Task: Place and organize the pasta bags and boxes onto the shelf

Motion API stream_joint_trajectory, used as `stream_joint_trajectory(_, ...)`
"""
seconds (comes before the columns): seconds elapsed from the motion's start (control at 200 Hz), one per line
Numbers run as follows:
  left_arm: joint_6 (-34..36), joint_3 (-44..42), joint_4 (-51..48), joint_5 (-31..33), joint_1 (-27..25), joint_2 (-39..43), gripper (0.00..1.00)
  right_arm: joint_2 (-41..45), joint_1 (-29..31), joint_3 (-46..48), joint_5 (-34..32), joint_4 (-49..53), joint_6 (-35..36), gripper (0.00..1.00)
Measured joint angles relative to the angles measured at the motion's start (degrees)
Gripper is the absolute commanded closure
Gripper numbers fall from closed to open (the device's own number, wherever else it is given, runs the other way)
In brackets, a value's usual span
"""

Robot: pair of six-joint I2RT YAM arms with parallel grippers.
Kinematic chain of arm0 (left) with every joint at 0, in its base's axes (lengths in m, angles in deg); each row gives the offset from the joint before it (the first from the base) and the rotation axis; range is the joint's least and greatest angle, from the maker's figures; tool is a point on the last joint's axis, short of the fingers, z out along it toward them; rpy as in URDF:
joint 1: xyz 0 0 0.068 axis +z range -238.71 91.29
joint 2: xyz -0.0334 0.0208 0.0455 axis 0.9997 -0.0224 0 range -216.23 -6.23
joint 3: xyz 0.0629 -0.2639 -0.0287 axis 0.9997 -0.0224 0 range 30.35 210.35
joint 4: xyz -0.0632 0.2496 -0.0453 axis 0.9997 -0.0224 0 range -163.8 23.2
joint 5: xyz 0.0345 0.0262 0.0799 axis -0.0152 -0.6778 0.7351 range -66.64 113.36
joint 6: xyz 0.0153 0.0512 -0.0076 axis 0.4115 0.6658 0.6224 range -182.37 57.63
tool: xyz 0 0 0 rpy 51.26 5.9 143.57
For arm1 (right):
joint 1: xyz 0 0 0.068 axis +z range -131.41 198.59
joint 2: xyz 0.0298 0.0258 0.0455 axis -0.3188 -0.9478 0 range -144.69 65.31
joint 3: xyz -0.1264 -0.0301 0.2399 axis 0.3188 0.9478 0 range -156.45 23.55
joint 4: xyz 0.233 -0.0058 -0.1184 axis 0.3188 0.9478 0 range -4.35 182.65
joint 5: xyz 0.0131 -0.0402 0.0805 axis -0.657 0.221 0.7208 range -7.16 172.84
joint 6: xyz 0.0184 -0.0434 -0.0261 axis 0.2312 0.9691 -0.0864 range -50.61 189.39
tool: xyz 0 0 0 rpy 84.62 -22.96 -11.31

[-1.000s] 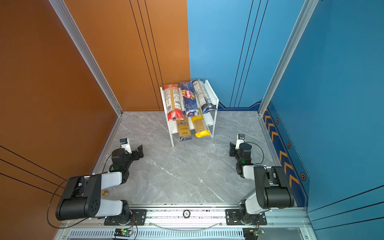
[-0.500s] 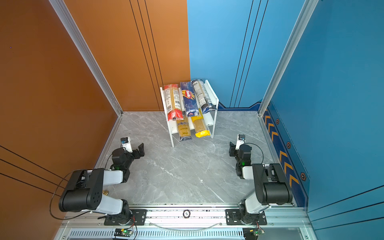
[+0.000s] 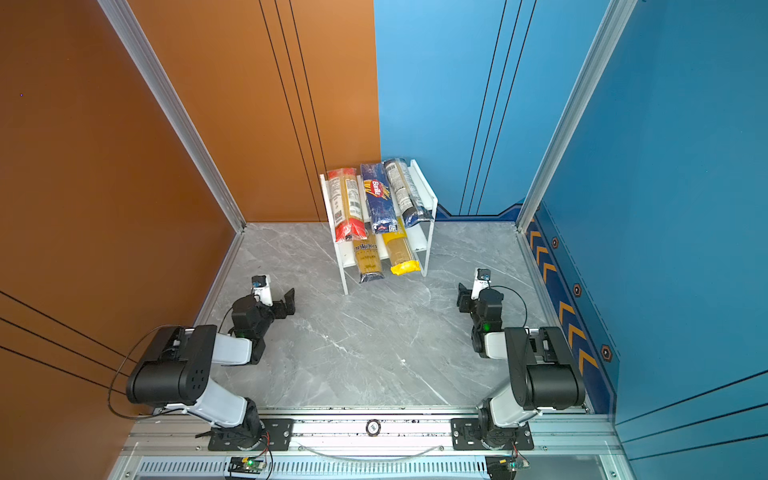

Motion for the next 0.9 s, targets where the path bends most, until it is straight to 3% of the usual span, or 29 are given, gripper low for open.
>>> stream_joint_trajectory(0.335, 1.4, 2.0, -3.1, 2.0, -1.5, 0.0, 0.02, 0.0, 0.0, 0.0, -0.8, 0.0, 0.0, 0.11)
stream_joint_trajectory(0.38, 1.5, 2.0, -3.2, 2.2, -1.5, 0.0, 0.02, 0.0, 0.0, 0.0, -0.9, 0.0, 0.0, 0.00)
stream_joint_trajectory(0.901, 2.5, 2.3, -4.5, 3.7, -2.6, 0.0, 0.02, 0.0, 0.1, 0.0, -3.8, 0.0, 0.0, 0.00)
